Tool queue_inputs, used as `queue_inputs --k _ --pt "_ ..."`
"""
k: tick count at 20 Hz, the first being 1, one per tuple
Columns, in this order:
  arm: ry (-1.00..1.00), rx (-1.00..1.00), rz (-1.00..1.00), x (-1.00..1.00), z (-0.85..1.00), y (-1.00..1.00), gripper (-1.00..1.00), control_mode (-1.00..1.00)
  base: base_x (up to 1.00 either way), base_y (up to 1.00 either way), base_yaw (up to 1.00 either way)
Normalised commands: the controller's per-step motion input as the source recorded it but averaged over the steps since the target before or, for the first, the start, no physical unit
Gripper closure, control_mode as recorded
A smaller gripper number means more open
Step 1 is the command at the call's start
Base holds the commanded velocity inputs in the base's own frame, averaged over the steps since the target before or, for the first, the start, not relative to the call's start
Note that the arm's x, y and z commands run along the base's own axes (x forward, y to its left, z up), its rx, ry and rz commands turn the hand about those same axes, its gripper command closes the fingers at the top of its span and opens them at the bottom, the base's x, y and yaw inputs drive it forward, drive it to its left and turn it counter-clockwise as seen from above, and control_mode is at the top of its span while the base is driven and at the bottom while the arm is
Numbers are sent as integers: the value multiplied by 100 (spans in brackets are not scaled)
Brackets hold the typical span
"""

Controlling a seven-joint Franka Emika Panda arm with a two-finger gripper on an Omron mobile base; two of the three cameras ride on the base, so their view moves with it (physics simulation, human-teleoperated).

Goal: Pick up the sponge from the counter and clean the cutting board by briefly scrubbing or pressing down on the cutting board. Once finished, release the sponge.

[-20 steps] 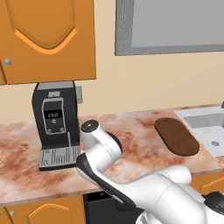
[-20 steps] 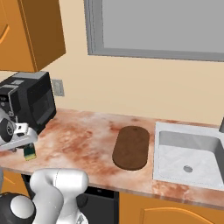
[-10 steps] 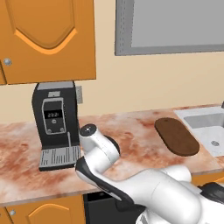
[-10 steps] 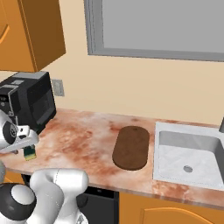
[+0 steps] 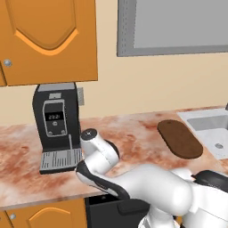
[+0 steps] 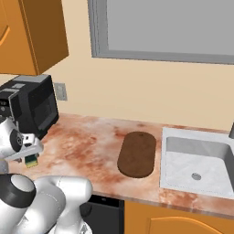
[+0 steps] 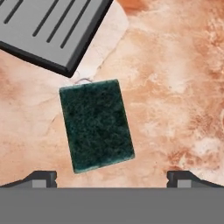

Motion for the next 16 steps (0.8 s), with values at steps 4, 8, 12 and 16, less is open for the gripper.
queue_inputs --k 4,8,12,16 --pt "1 0 0 15 -26 23 -100 -100 0 0 0" --pt "0 0 0 19 -18 4 -100 -100 0 0 0" --pt "0 0 0 20 -17 0 -100 -100 0 0 0" --pt "3 0 0 15 -26 4 -100 -100 0 0 0"
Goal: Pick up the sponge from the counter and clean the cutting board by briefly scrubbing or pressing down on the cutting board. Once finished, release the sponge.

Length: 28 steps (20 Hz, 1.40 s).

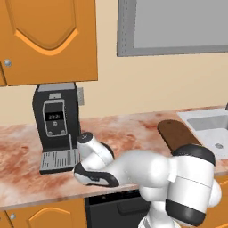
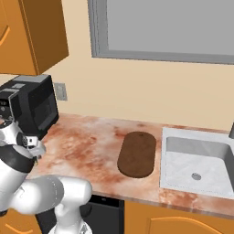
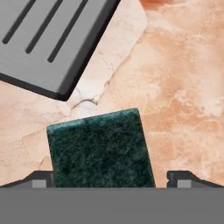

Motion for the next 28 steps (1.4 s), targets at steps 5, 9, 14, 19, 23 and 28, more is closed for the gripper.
queue_inputs --k 5,9,14,19,23,28 --pt "5 -1 0 6 -21 8 100 -100 0 0 0" --pt "0 0 0 -1 -1 -3 100 -100 0 0 0" --pt "-9 1 0 -11 18 -62 100 -100 0 0 0" --pt "-6 4 0 -1 52 -92 100 -100 0 0 0" --pt "-1 5 0 0 55 -100 100 -100 0 0 0" --pt "1 8 0 4 17 -100 100 -100 0 0 0"
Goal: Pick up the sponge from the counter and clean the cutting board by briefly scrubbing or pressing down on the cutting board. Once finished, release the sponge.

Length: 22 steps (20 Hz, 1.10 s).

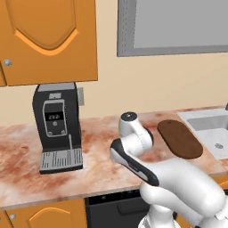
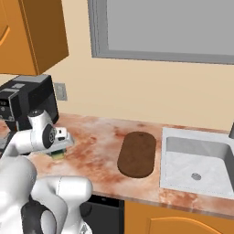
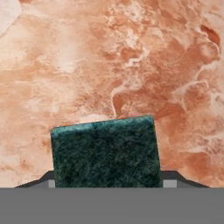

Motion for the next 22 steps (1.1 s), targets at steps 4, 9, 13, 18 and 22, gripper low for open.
queue_inputs --k 4,9,13,18,22 --pt "0 8 1 1 7 -100 100 -100 0 0 0" --pt "1 6 4 7 33 -100 100 -100 0 0 0" --pt "8 2 3 22 32 -98 100 -100 0 0 0" --pt "7 2 3 19 14 -100 100 -100 0 0 0" --pt "12 1 1 18 20 -99 100 -100 0 0 0"
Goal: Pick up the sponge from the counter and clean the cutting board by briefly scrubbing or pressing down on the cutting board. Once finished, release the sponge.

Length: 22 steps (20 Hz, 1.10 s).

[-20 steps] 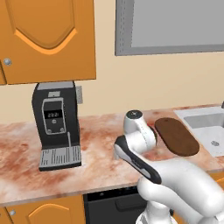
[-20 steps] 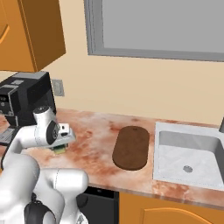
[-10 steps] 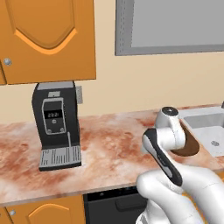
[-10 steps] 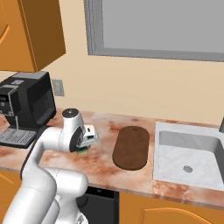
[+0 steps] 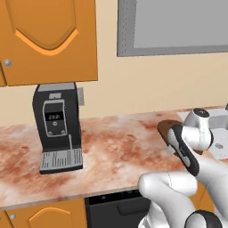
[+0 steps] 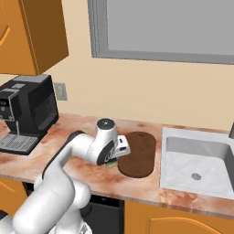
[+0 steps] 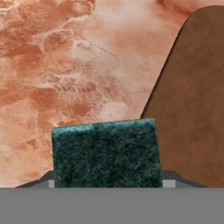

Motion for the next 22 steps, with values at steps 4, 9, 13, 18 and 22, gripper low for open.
queue_inputs --k 4,9,13,18,22 --pt "12 0 0 16 2 -85 100 -100 0 0 0" --pt "6 1 9 25 -11 -69 100 -100 0 0 0" --pt "0 5 26 28 -23 -53 100 -100 0 0 0" --pt "1 2 22 15 -22 -44 100 -100 0 0 0" --pt "14 0 16 17 -16 -16 100 -100 0 0 0"
